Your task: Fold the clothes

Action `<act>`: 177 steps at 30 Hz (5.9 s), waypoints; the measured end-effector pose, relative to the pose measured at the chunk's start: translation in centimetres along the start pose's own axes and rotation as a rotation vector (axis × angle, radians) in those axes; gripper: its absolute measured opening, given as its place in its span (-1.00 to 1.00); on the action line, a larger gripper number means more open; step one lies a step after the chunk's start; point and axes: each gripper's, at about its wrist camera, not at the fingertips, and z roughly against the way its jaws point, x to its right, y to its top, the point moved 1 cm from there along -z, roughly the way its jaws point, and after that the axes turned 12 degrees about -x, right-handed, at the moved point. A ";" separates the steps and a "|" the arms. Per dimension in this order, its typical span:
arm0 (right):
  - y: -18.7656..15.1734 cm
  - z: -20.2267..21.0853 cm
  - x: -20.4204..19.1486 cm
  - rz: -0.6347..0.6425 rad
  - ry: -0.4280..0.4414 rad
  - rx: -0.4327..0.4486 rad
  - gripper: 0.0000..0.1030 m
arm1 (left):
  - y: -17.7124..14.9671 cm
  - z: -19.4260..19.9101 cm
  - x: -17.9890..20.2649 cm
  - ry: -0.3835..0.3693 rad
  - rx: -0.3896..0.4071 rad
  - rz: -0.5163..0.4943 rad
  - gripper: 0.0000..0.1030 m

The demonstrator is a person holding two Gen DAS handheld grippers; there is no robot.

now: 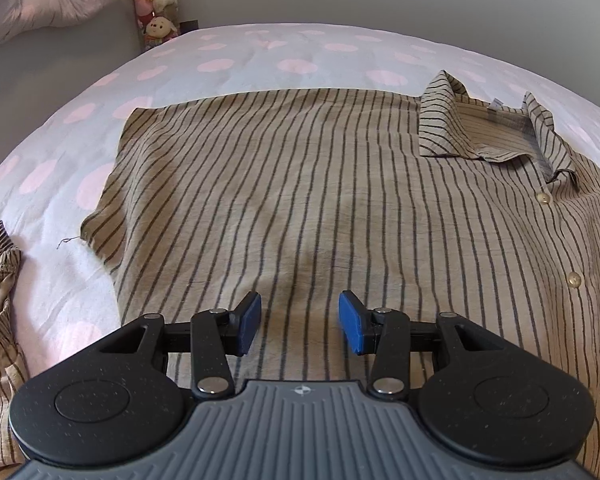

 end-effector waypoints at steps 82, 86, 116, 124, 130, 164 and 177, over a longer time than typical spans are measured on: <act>-44.2 27.5 11.0 -0.126 0.132 -0.247 -0.37 | -15.2 11.7 0.0 -0.046 -0.121 0.012 -0.02; -44.5 27.6 10.3 -0.090 0.158 -0.210 -0.38 | -15.3 11.6 0.0 -0.046 -0.129 0.004 -0.02; -45.2 22.0 10.6 0.049 0.467 -0.194 -0.91 | -14.3 10.5 3.7 0.082 -0.116 -0.083 -0.02; -44.2 26.3 11.2 -0.049 0.510 -0.065 -0.97 | -14.3 11.4 2.7 0.048 -0.078 -0.043 -0.02; -43.6 27.9 13.0 -0.128 0.377 -0.061 -0.98 | -13.0 13.4 0.8 -0.061 -0.111 -0.008 -0.02; -45.1 26.9 14.8 -0.197 0.254 -0.084 -0.74 | -15.2 9.2 -7.1 -0.100 -0.664 -0.065 -0.95; -45.6 25.6 13.9 -0.174 0.370 -0.128 -0.43 | -15.7 11.2 -8.8 -0.178 -0.596 -0.005 -0.99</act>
